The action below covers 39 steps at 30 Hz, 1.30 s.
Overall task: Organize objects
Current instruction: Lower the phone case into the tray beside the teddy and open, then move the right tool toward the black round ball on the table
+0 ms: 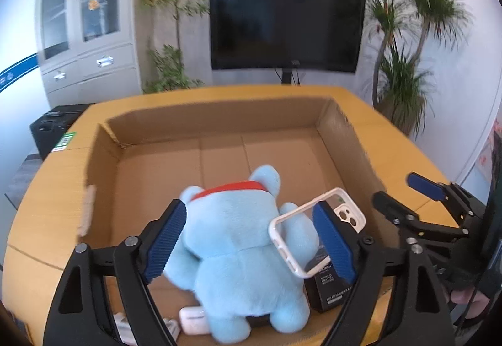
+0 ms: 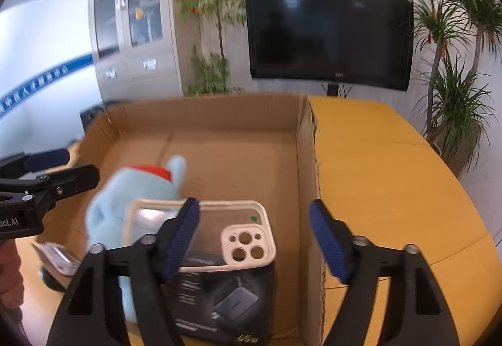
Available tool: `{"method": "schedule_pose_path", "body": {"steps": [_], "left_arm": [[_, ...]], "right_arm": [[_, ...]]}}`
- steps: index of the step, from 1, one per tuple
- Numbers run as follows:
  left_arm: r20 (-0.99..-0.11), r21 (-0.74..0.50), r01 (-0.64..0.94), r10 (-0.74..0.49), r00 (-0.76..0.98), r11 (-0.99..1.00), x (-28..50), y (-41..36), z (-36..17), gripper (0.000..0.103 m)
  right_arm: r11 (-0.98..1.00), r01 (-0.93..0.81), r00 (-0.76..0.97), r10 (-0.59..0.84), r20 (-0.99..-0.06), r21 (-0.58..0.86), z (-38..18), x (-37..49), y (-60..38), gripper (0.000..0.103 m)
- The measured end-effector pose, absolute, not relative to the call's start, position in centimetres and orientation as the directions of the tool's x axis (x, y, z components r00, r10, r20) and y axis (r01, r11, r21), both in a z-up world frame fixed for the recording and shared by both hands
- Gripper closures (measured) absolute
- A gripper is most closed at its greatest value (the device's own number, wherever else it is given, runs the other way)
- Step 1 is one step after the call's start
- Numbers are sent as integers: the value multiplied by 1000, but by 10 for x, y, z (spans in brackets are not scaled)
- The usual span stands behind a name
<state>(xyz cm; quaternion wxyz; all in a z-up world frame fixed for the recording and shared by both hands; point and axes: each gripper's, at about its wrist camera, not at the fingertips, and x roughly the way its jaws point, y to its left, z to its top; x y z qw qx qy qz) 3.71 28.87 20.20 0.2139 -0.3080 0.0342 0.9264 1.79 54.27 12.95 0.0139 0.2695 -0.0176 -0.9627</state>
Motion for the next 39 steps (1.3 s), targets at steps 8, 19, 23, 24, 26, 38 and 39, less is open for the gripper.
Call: {"method": "schedule_pose_path", "body": {"steps": [8,19,23,24,26,38,39], "left_arm": [[-470,-168,-317,359,-806,-933,82,189,234,1],[-588,-69,-103,124,-799,-992,121,91,172,1],[-635,42,-32,-2,-772,-999,123,86,140,1],[-647,55,-29,-14,-763,-998,122,86,134,1],[-662,47,-44,2,-749,-998,122,84,124,1],[-766,-222,-23,189,-614,-975,94,38,59,1],[-770,-250,-1,200,-606,-968,94,31,54,1]], "right_arm": [[-996,71,-932,-86,-352,57,180,89,519,0],[-848,501,-774,-529,-348,175,166,131,411,0],[-743,628,-616,-656,-435,232,120,125,363,0],[-721,649,-577,-674,-461,241,105,122,352,0],[-688,678,-506,-692,-515,258,79,117,333,0],[-716,677,-450,-586,-674,171,5,78,283,1],[-723,674,-459,-569,-682,150,1,75,276,1]]}}
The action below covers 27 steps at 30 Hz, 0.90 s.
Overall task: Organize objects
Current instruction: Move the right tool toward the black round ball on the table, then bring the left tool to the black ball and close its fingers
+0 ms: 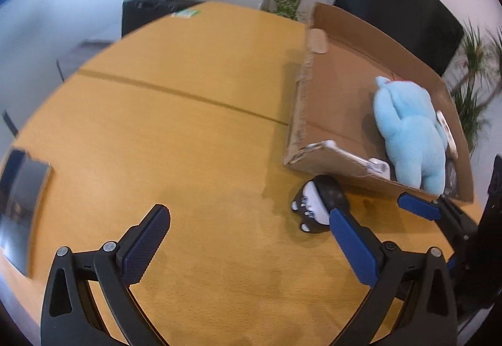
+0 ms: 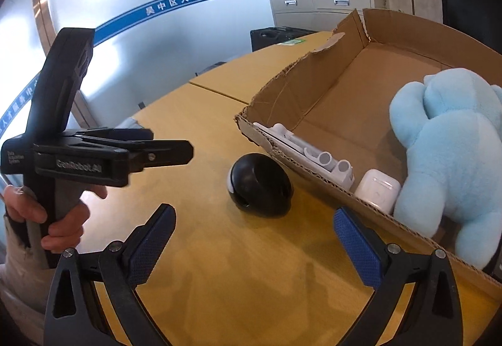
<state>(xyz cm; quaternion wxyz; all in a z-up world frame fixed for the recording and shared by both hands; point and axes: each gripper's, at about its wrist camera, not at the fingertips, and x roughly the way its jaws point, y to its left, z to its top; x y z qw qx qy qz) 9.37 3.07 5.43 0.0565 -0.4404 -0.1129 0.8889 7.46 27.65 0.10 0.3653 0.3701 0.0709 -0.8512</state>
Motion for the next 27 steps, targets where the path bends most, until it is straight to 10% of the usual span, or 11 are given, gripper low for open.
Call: {"method": "schedule_pose_path", "body": {"steps": [9,14,27], "left_arm": [[-770,-361,58,262,-582,-931,99,4,32,1],[-768,-369,22,292,-570,-929,99,8,32,1],[-723,-392,-164,413,-553,-905,110,44,41,1]], "right_arm": [[-696,716,-536,-497,-682,-54,-19,68,217,7],[-687,714,-567,-457,-685,-133,-25,70,205,34],[-608,785,-345,-588,-732,119,-35,66,254,45]]}}
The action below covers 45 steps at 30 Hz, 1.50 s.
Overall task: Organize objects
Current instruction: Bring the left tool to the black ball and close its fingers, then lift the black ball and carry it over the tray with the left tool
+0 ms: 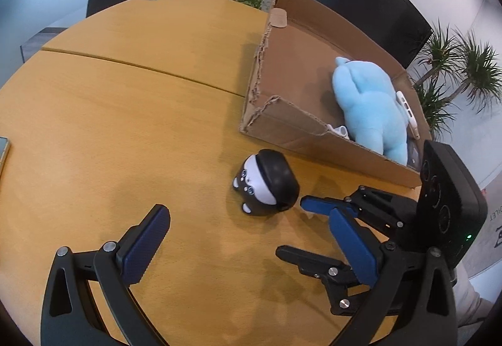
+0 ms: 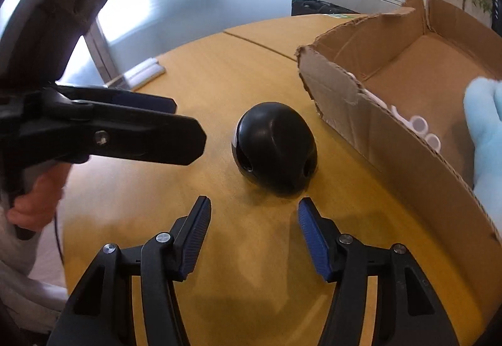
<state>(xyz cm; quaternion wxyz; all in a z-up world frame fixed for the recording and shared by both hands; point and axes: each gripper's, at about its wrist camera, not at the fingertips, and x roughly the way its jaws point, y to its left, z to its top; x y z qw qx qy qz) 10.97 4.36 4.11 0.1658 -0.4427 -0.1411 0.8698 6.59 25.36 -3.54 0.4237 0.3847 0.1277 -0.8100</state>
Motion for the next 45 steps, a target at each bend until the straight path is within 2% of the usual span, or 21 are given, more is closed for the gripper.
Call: {"method": "schedule_pose_path", "body": {"steps": [2,6,12,18,20,28,30,45], "left_arm": [[-729,-408,-163,428,-534,-898,100,48,39,1],[-744,-399,-183,434,-507,-898,86,63,36,9],[-769,-383,-185,423,-480,-905,77,71,28,10],[-763,-428,-174,458,-457,-887,71,66,20,17],[-771,-425,-169,453,-446,-889,70,66,16,22],[-778,-417,-171,448,-441,-893,76,65,15,32],[-785,-408,-167,438,-438,-898,78,65,13,43],[-783,-359,-199,410,-468,-912,102,75,15,43]], "right_arm": [[-637,763,-384,-587,-713,113,-33,60,254,45],[-647,758,-416,-571,-708,77,-31,57,243,44],[-629,777,-428,-556,-713,24,-32,46,219,33],[-612,787,-366,-568,-737,82,-39,30,206,33],[-611,786,-362,-571,-737,88,-39,28,206,39],[-618,781,-365,-570,-736,92,-39,31,203,39],[-618,781,-368,-568,-737,86,-40,32,202,39],[-605,793,-368,-566,-738,69,-42,54,208,39]]}}
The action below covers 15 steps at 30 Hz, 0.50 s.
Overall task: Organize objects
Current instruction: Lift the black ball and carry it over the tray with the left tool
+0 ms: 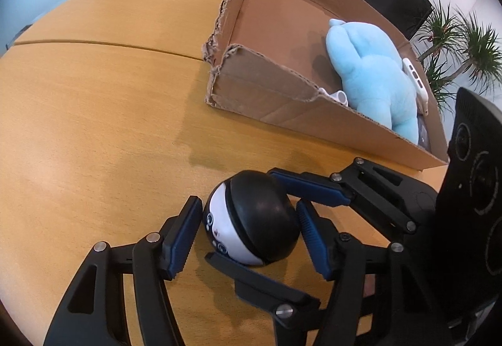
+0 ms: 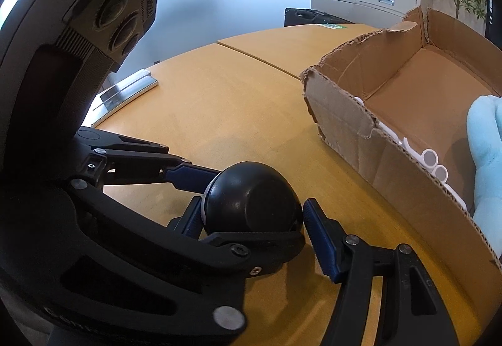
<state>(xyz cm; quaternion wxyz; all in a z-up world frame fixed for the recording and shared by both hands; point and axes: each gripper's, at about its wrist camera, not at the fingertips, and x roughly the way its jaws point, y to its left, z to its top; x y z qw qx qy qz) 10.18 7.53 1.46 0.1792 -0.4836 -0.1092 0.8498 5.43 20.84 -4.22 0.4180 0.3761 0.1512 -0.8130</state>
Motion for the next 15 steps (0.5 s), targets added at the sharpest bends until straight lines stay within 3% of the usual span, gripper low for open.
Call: {"method": "schedule_pose_path", "body": {"steps": [15], "left_arm": [[-775,-333,-202,390,-497,-921,113,84,28,43]], "right_arm": [[-613,786,-389,-592,-706,81,-32,69,214,39]]}}
